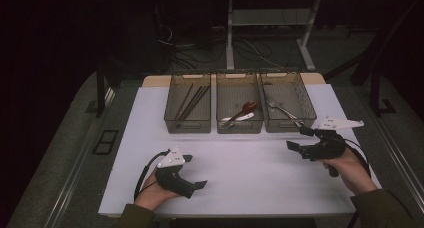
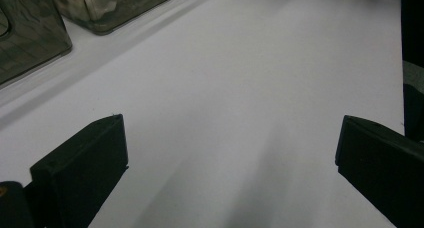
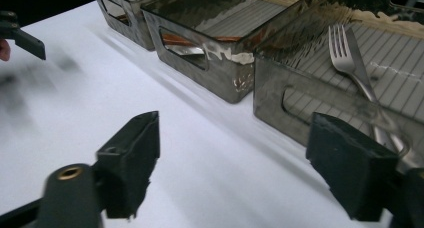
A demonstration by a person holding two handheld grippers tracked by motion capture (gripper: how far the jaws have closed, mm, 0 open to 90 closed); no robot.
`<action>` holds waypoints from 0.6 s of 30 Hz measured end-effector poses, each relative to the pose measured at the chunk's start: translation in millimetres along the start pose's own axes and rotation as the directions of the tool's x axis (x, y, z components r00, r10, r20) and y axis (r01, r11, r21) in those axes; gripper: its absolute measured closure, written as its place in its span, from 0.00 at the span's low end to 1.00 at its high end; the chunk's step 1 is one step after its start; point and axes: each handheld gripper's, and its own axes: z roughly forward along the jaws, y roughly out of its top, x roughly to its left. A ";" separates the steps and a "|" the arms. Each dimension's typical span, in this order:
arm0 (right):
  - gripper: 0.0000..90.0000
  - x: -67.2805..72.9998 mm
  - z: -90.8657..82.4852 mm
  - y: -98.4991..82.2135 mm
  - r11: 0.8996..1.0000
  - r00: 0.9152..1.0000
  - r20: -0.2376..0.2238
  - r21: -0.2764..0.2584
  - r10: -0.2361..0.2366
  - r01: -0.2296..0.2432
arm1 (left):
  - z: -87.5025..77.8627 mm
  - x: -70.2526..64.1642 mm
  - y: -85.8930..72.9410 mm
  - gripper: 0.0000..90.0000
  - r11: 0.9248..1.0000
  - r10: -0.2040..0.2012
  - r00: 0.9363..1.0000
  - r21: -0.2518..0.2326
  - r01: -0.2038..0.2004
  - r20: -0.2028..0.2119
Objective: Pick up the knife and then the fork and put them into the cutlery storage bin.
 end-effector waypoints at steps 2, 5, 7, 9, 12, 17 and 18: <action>0.20 3.1 -1.2 -6.1 1.000 1.000 0.002 -0.010 0.001 -0.001 | -0.1 -0.3 -0.4 0.00 1.000 0.000 1.000 0.001 0.000 0.001; 0.18 7.6 -3.2 -15.2 1.000 1.000 -0.009 -0.019 0.003 -0.003 | -0.5 0.1 -0.2 0.00 1.000 0.000 1.000 0.000 0.000 0.000; 0.18 10.4 -3.7 -20.8 1.000 1.000 -0.013 -0.025 0.002 -0.003 | -0.6 -0.3 -0.2 0.00 1.000 -0.001 1.000 0.000 0.001 -0.001; 0.17 12.5 -4.1 -25.6 1.000 1.000 -0.016 -0.027 0.005 -0.005 | -0.7 -0.2 -0.1 0.00 1.000 0.000 1.000 -0.001 0.000 -0.001; 0.16 16.2 -4.2 -33.7 0.999 1.000 -0.024 -0.029 0.019 -0.019 | -0.6 -0.2 -0.2 0.00 1.000 0.000 1.000 -0.001 0.000 -0.002; 0.15 22.2 -1.7 -44.9 1.000 1.000 -0.016 -0.004 0.013 -0.013 | -0.9 -0.4 -0.3 0.00 1.000 0.000 1.000 -0.003 0.000 -0.005; 0.15 23.5 -1.7 -45.9 1.000 1.000 -0.009 0.001 0.016 -0.016 | -1.1 -0.3 -0.5 0.00 1.000 -0.001 1.000 -0.005 0.001 -0.005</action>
